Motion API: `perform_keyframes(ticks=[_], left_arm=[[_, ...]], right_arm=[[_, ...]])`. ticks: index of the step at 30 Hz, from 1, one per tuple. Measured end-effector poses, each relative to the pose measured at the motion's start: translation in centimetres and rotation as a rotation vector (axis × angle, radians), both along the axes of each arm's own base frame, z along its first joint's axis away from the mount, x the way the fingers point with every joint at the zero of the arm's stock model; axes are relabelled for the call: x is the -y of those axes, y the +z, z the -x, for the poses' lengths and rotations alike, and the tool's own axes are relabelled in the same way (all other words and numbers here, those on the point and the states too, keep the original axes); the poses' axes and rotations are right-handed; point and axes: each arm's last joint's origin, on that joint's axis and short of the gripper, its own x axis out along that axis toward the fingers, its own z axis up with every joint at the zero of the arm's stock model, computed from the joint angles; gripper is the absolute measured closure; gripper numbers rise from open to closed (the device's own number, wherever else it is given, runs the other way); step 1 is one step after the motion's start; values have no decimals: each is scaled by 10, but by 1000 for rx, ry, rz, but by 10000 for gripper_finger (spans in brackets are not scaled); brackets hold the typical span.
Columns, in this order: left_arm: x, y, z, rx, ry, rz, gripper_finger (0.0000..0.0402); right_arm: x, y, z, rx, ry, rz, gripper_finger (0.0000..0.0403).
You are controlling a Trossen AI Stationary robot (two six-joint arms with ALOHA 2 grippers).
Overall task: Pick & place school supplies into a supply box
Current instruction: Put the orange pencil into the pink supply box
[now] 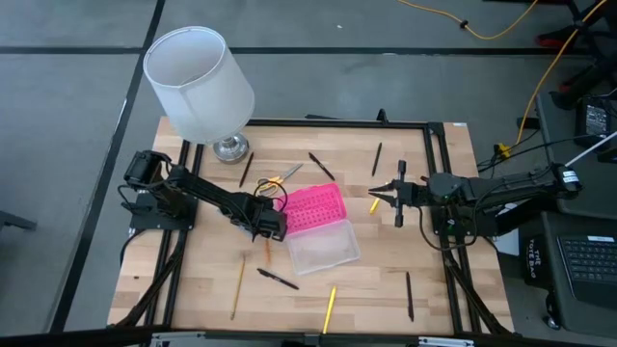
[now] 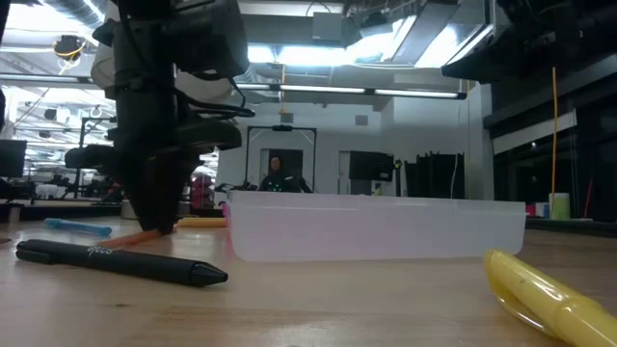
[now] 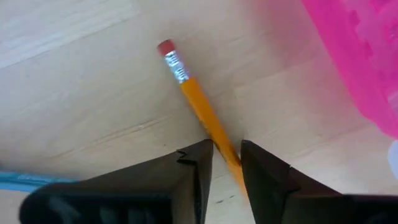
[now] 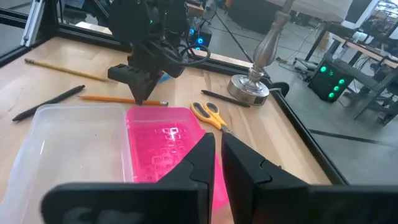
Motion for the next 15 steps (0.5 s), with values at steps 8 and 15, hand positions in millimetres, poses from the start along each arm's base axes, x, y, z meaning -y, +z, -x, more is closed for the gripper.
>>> perform_keyframes(ticks=[8, 15], left_arm=[[0, 0, 1, -3, -39, -27, 346], [-1, -1, 1, -1, -40, -40, 363]], right_arm=[[0, 0, 0, 0, 0, 0, 368], [0, 0, 0, 1, 0, 0, 368]])
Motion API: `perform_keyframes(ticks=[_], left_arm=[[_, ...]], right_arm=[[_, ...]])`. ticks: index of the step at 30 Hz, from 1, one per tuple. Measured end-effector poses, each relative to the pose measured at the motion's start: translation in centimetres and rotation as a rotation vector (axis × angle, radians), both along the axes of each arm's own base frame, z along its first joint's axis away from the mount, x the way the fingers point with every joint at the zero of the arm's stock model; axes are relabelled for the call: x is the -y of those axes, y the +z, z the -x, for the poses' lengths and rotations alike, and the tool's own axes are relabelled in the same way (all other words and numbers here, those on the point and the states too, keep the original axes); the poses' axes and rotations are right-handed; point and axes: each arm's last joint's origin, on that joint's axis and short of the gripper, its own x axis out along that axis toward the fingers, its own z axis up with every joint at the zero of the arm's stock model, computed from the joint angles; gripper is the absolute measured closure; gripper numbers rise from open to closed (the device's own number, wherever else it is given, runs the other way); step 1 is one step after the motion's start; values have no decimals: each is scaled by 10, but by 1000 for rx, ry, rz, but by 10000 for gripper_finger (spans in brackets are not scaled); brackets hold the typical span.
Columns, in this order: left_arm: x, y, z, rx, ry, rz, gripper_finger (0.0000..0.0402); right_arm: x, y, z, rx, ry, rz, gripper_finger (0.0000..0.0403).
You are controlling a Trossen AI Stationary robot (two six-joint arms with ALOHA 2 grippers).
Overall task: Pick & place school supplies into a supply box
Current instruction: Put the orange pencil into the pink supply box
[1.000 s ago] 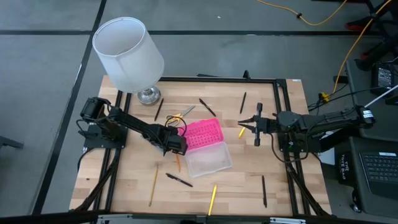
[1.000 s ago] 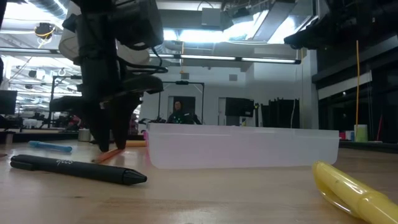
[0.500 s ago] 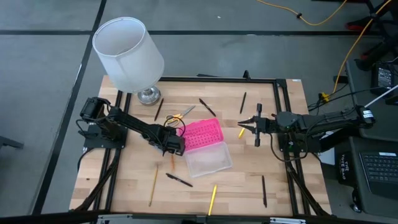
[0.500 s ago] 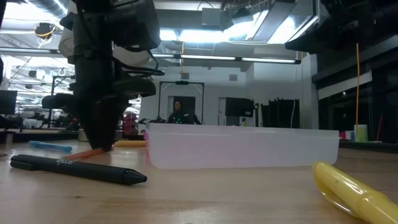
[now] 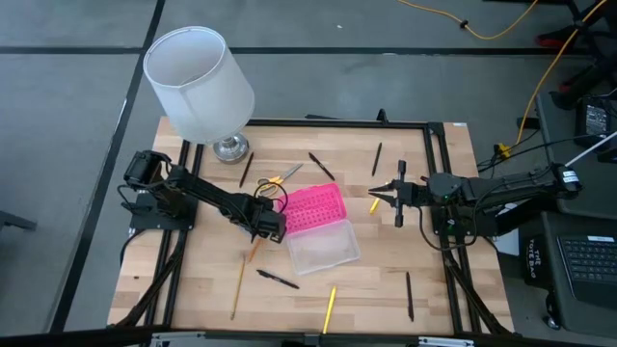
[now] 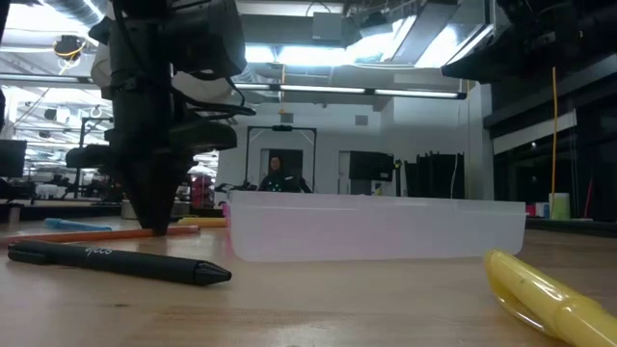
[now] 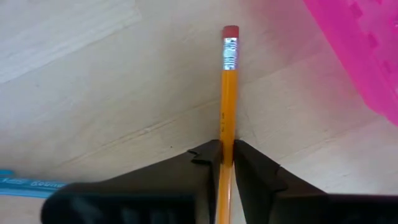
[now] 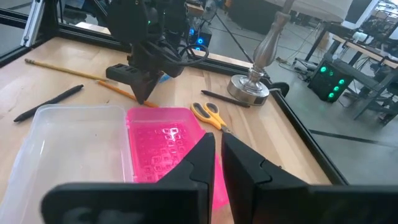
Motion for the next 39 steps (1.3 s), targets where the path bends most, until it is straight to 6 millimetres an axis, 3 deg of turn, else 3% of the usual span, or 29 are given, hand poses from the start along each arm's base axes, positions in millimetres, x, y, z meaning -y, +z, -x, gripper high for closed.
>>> perform_keyframes(ticks=[16, 29, 39], left_arm=[[10, 6, 3, 53, -60, -109, 377], [22, 41, 13, 232, -40, -243, 378], [23, 66, 17, 366, -123, -334, 378]], right_arm=[[0, 0, 0, 0, 1, 4, 368], [0, 0, 0, 0, 1, 4, 368], [0, 0, 0, 0, 0, 4, 368]])
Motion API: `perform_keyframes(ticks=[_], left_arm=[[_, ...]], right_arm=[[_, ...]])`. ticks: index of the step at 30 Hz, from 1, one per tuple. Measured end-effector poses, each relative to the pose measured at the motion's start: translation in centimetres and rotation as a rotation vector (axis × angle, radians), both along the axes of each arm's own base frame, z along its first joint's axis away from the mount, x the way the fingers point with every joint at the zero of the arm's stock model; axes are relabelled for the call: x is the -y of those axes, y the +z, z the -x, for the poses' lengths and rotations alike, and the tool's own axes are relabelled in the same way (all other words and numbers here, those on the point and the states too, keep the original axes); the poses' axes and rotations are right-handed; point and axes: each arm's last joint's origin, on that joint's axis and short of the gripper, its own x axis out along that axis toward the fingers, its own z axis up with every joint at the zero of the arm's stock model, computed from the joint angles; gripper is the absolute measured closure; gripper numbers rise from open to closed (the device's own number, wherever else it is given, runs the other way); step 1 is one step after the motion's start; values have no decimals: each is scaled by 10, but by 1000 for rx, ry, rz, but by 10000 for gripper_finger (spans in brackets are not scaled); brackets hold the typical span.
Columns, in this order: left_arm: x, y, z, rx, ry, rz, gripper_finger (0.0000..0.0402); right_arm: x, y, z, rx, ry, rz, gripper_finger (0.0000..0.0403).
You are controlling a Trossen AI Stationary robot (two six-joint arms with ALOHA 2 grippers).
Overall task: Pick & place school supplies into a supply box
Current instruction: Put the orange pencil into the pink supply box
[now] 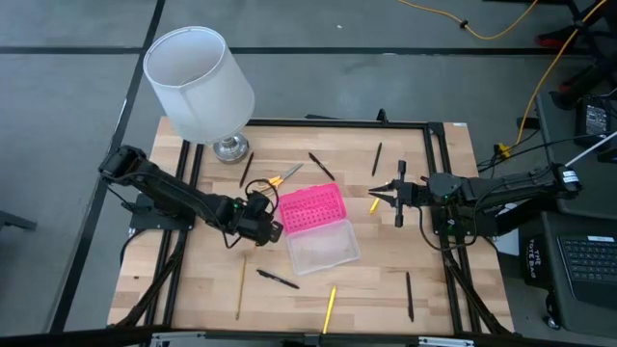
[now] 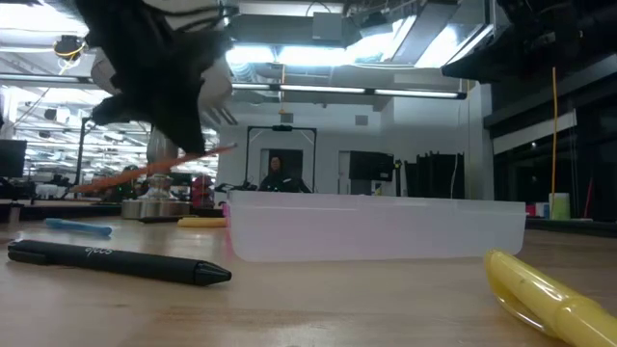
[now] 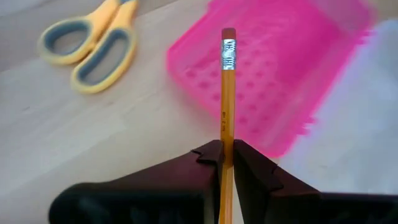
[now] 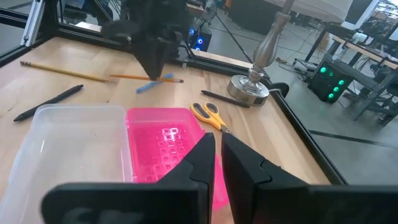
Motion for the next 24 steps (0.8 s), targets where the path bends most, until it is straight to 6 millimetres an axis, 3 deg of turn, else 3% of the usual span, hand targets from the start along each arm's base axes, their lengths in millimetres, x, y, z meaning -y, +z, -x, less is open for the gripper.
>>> perform_keyframes(ticks=[6, 16, 24], left_arm=[[0, 21, 1, 79, -159, -79, 378], [-2, 56, 0, 182, -471, -351, 378], [-10, 69, -11, 240, -632, -536, 378]], right_arm=[[0, 0, 0, 0, 0, 0, 368], [0, 1, 0, 11, 0, -1, 368], [0, 5, -1, 49, 0, -6, 368]])
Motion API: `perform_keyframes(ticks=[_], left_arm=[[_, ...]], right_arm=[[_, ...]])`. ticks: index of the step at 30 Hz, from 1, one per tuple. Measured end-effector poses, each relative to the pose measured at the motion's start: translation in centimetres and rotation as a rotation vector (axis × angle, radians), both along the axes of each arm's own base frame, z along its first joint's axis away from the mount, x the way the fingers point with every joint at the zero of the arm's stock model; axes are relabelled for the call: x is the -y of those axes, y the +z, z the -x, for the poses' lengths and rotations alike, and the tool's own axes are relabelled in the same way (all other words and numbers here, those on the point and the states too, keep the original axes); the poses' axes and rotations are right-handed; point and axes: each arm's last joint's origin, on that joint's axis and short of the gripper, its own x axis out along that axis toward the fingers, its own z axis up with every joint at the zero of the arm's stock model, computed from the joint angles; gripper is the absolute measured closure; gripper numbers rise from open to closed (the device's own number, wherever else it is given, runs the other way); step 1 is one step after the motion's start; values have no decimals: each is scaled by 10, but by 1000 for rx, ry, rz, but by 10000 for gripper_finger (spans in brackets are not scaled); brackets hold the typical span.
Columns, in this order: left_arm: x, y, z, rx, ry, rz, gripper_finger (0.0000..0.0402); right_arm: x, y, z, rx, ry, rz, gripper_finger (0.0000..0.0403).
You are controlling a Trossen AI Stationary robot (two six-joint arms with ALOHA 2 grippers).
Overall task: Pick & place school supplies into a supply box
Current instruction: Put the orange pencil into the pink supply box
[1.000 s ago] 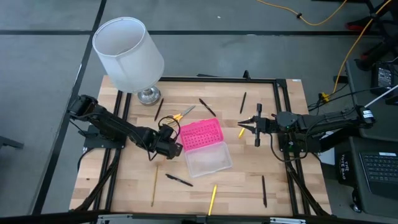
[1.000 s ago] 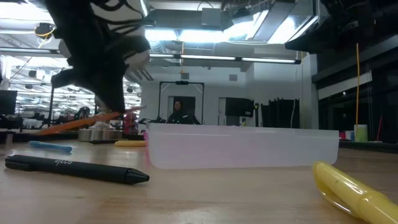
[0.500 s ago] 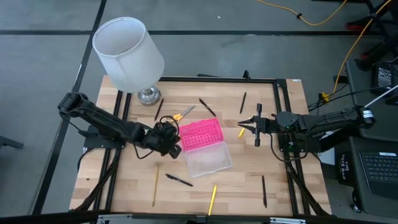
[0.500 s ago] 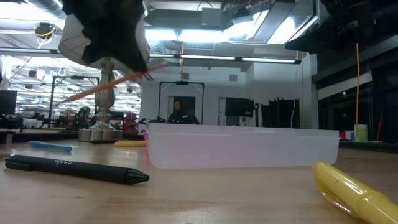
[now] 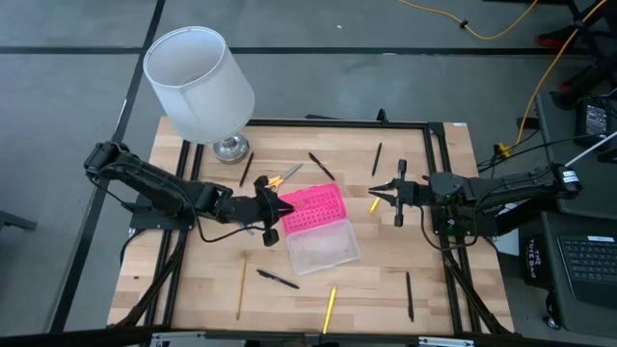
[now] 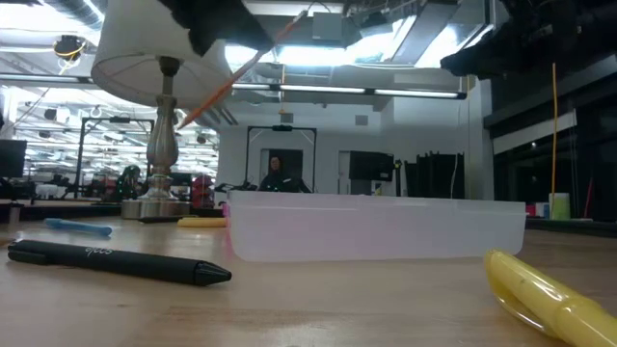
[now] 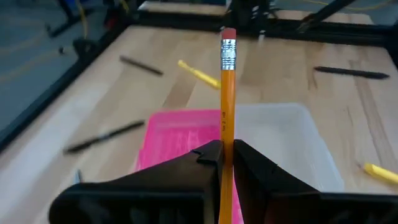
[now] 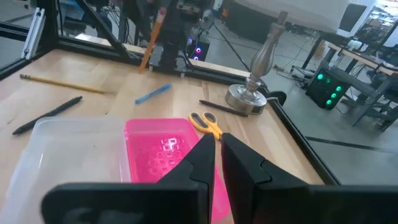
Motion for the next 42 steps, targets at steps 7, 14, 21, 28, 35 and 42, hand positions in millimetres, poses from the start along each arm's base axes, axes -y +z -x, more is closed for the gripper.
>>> perform_keyframes(ticks=[7, 14, 21, 28, 35, 42], left_arm=[[-7, 13, -10, 96, -162, -88, 378], [-20, 17, -15, 133, -230, -135, 378], [-33, 21, -18, 156, -241, -181, 378], [-42, 21, -19, 167, -202, -140, 378], [-42, 3, -31, 106, -263, -105, 378], [-37, -5, -46, 88, -265, 22, 378]], right_arm=[[0, 18, -1, 109, 4, 27, 368], [0, 29, -2, 131, 3, 25, 368], [0, 29, -2, 135, 2, -1, 368], [0, 29, -2, 153, -10, -149, 368], [-1, 29, -2, 160, -9, -224, 368], [-1, 28, -2, 153, -9, -224, 368]])
